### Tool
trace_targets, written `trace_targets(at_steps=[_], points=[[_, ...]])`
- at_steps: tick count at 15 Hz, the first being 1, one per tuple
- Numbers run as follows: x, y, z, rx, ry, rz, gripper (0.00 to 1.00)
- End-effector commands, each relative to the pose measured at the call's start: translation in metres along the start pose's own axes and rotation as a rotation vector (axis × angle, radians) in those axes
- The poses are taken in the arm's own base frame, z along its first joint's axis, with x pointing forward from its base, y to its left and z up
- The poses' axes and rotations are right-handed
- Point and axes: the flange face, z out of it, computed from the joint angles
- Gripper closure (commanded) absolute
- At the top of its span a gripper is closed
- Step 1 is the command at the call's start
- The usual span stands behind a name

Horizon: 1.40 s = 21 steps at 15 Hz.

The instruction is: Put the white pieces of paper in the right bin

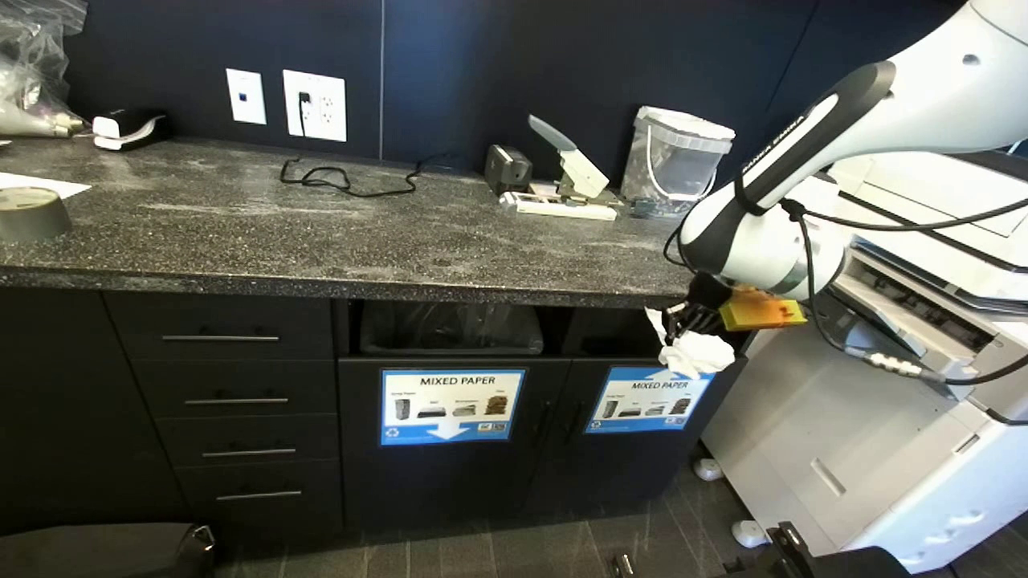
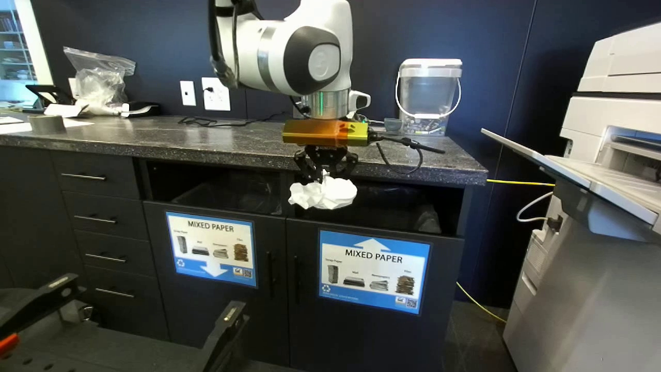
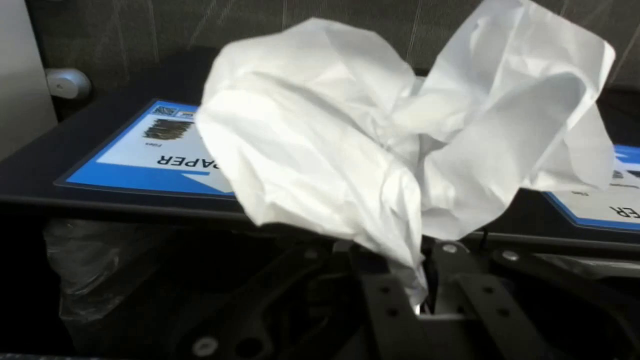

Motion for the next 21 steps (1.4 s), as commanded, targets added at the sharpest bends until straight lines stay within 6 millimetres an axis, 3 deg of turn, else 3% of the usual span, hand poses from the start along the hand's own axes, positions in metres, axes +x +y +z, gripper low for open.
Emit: trace_targets(at_steps=[1, 3, 4, 6, 7, 9, 11, 12, 14, 16, 17, 21], points=[[-0.001, -0.006, 0.015, 0.015, 0.134, 0.024, 0.89], [-0.003, -0.023, 0.035, 0.026, 0.197, 0.015, 0.89], [0.000, -0.018, 0.039, 0.035, 0.228, 0.018, 0.89], [-0.009, -0.026, 0.061, 0.039, 0.268, -0.013, 0.89], [-0.010, -0.015, 0.065, 0.038, 0.286, -0.012, 0.89], [-0.019, -0.017, 0.085, 0.014, 0.322, -0.033, 0.89], [-0.019, 0.000, 0.094, -0.007, 0.366, -0.012, 0.89], [-0.020, -0.003, 0.103, -0.025, 0.390, -0.018, 0.89], [-0.011, 0.011, 0.106, -0.046, 0.435, 0.004, 0.89], [-0.002, 0.007, 0.113, -0.078, 0.478, -0.003, 0.89], [0.005, 0.016, 0.113, -0.081, 0.496, 0.013, 0.89], [0.025, 0.008, 0.127, -0.097, 0.558, 0.036, 0.89]])
